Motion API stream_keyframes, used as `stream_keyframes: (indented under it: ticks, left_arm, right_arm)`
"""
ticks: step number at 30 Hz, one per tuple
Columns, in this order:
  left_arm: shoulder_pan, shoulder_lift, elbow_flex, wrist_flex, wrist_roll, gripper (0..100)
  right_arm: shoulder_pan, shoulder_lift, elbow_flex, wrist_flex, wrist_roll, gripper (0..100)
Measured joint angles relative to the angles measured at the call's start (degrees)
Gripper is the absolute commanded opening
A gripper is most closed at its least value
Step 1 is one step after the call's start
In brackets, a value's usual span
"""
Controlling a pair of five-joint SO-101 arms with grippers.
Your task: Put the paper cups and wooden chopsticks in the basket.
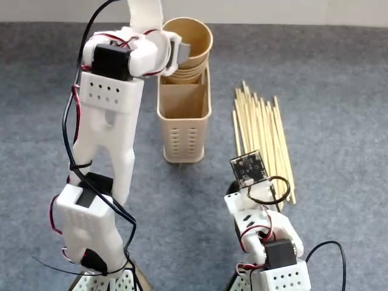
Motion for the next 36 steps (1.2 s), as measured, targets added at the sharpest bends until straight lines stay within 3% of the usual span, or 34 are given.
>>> stream_keyframes:
  ticks: [6,18,36]
  left_arm:
    - [-0.26,0.0,-1.05,-0.88,-3.87,22]
    - [-4.4,2.99,1.76,-1.05,-3.87,22]
    - [-3.87,10.73,2.46,-3.52,-3.96,22]
  right_arm:
    - [0.0,0.0,0.0,0.0,0.0,19.9]
    - [0.0,0.0,0.0,0.0,0.0,19.9]
    - [0.0,0.0,0.0,0.0,0.0,19.9]
